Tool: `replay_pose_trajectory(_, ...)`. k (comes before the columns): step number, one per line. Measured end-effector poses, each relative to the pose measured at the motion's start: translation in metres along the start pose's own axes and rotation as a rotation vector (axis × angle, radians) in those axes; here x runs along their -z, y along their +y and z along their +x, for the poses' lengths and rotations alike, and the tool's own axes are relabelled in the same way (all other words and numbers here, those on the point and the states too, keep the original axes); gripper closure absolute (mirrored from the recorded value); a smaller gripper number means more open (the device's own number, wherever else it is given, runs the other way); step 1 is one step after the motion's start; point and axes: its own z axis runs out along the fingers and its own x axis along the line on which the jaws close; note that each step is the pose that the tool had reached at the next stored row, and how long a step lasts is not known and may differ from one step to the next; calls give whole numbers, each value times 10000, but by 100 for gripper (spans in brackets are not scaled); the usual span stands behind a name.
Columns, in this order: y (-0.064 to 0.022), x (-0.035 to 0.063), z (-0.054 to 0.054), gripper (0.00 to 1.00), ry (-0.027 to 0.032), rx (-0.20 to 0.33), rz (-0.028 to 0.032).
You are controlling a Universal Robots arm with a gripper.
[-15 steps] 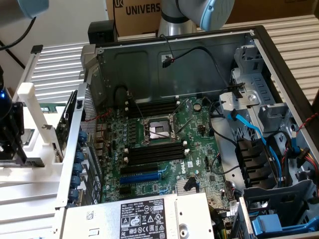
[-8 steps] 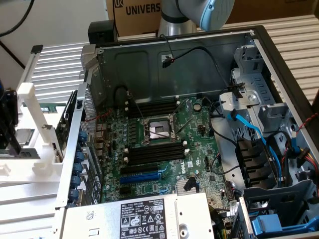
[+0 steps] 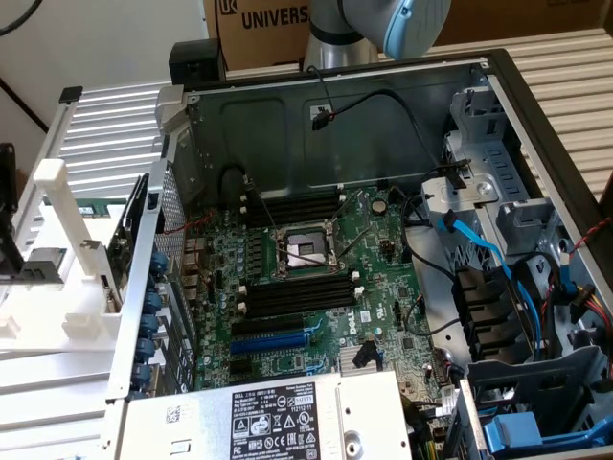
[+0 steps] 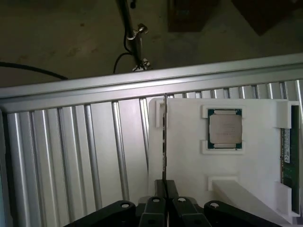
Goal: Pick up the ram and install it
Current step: 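Pick up the ram and move it above insertion slot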
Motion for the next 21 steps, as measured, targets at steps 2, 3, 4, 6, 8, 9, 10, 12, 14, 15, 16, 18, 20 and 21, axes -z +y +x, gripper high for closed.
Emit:
replay_pose_trajectory(2,3,93,1,88,-1,-1,2)
replay_pose_trajectory(3,5,139,1,88,-1,-1,0)
replay_pose_trajectory(4,6,184,2,88,-1,-1,1)
replay_pose_trajectory(6,8,275,2,88,0,0,0)
replay_pose_trajectory(8,5,366,2,88,-2,2,2)
replay_pose_trajectory(9,-5,412,1,88,0,1,0)
replay_pose_trajectory(10,-17,458,-1,88,0,0,1)
replay_pose_trajectory(12,-19,496,-9,88,-8,-22,3)
replay_pose_trajectory(14,-18,501,-14,88,-8,-100,1)
replay_pose_trajectory(15,-18,528,-16,88,-8,-135,0)
replay_pose_trajectory(16,-18,572,-20,88,-12,-152,8)
replay_pose_trajectory(18,-67,710,-30,88,-12,-156,12)
replay_pose_trajectory(20,-131,778,-38,88,-12,-155,14)
replay_pose_trajectory(21,-165,809,-43,88,-11,-155,14)
